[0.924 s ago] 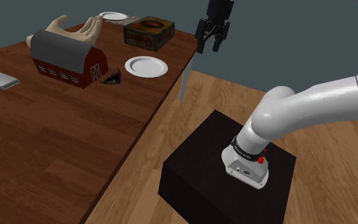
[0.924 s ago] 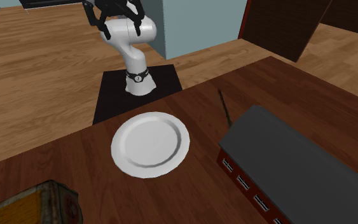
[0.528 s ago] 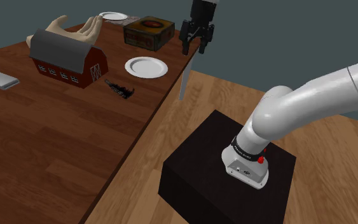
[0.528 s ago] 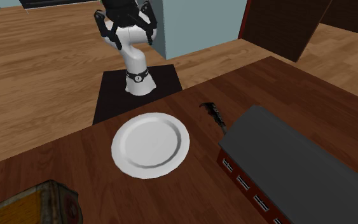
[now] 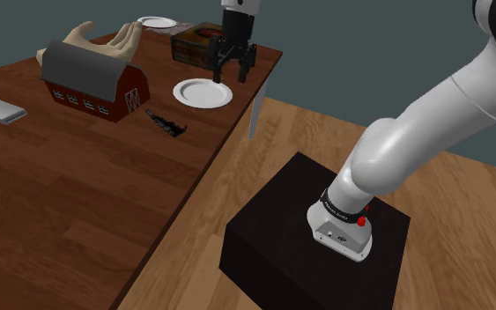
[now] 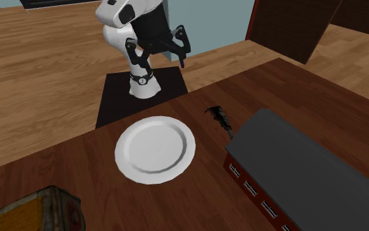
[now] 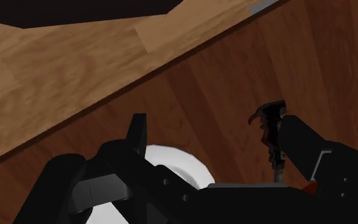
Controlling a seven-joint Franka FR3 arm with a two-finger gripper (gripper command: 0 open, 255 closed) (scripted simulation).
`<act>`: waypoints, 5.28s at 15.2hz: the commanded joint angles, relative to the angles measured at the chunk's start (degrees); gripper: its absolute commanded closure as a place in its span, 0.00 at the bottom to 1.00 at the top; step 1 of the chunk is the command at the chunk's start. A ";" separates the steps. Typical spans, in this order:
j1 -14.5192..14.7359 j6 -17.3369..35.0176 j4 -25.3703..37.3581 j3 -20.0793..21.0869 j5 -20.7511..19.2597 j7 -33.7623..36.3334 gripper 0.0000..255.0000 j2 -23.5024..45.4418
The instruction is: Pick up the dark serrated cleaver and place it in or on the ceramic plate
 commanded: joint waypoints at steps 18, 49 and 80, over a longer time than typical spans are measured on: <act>5.10 1.87 32.95 4.74 9.25 3.82 0.00 37.60; 9.64 56.87 -16.49 10.44 -1.08 11.54 0.00 3.24; -4.39 68.46 -21.79 25.31 -18.59 23.59 0.00 3.30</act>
